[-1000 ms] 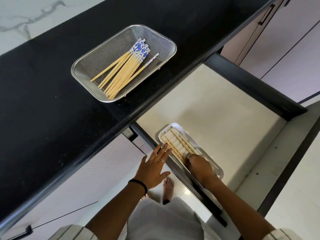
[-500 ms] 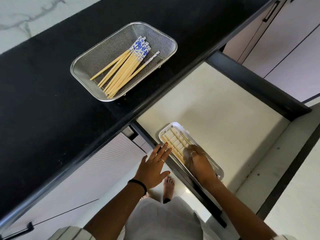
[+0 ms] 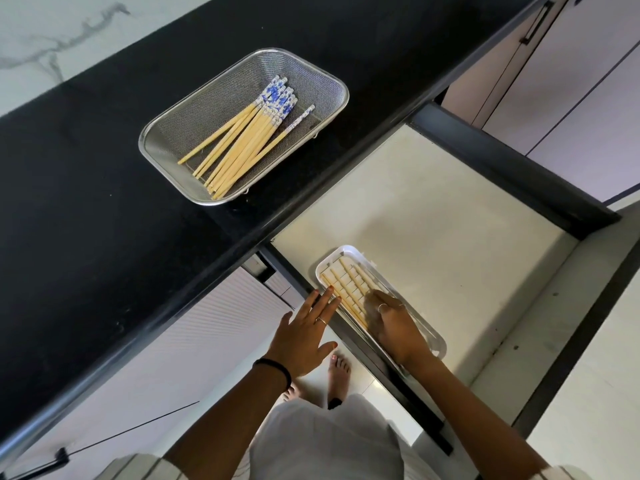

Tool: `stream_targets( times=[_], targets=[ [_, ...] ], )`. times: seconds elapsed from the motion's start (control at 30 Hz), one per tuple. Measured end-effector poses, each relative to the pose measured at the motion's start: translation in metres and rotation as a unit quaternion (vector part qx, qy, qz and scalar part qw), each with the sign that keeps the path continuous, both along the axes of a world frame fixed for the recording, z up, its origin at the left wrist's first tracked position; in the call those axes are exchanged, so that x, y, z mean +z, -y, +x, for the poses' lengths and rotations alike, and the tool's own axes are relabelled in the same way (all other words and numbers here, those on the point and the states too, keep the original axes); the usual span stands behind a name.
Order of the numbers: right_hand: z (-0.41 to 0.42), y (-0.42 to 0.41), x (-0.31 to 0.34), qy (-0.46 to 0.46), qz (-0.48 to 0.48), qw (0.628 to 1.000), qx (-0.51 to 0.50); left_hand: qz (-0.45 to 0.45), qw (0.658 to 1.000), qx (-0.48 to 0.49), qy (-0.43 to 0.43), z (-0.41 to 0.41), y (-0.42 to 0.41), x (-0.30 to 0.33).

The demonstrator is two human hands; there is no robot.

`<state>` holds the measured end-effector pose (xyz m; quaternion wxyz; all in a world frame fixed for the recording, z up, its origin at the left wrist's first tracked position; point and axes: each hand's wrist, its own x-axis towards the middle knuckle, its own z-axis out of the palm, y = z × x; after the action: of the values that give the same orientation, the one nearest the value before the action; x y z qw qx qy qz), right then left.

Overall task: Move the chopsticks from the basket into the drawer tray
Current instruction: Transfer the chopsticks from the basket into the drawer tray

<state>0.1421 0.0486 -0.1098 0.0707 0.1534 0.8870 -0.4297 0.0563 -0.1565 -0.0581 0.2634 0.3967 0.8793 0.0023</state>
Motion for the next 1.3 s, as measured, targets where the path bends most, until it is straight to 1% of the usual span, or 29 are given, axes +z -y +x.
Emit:
stream_targets(
  times=[0.03, 0.13, 0.17, 0.23, 0.3, 0.33, 0.57, 0.63, 0.7, 0.77, 1.07, 1.3],
  targets=[
    [-0.002, 0.002, 0.004, 0.007, 0.007, 1.0, -0.001, 0.001, 1.0, 0.0, -0.001, 0.0, 0.0, 0.0],
    [-0.006, 0.009, 0.01, 0.061, -0.036, 0.997, -0.023, 0.002, 1.0, 0.001, -0.004, 0.001, -0.001, -0.001],
    [-0.008, 0.012, 0.015, 0.058, -0.035, 0.997, -0.031, 0.003, 1.0, 0.001, -0.004, 0.001, -0.001, -0.002],
    [-0.012, 0.014, 0.019, 0.055, -0.036, 0.998, -0.003, 0.003, 1.0, 0.0, -0.006, 0.001, 0.0, -0.002],
    [-0.016, 0.013, 0.022, 0.064, -0.007, 0.996, 0.054, 0.0, 1.0, -0.004, -0.009, 0.001, 0.001, -0.002],
    [-0.017, 0.011, 0.021, 0.073, -0.017, 0.996, 0.055, -0.002, 1.0, -0.005, -0.01, 0.001, 0.001, -0.002],
    [-0.022, 0.006, 0.015, 0.104, -0.043, 0.993, 0.021, -0.001, 1.0, -0.002, -0.007, 0.001, 0.0, -0.001],
    [-0.024, 0.005, 0.015, 0.126, -0.069, 0.99, 0.008, -0.003, 1.0, -0.002, -0.009, 0.002, 0.0, -0.001],
    [-0.027, 0.007, 0.013, 0.139, -0.065, 0.988, 0.003, -0.003, 1.0, -0.003, -0.009, 0.001, 0.0, -0.001],
    [-0.027, 0.008, 0.012, 0.143, -0.048, 0.989, 0.0, -0.004, 1.0, -0.005, -0.009, 0.001, 0.0, -0.001],
    [-0.027, 0.011, 0.02, 0.159, -0.051, 0.986, 0.003, -0.004, 1.0, -0.008, -0.015, 0.001, 0.001, -0.003],
    [-0.027, 0.022, 0.033, 0.121, -0.035, 0.992, 0.006, -0.005, 1.0, -0.007, -0.01, 0.0, 0.001, -0.001]
  ],
)
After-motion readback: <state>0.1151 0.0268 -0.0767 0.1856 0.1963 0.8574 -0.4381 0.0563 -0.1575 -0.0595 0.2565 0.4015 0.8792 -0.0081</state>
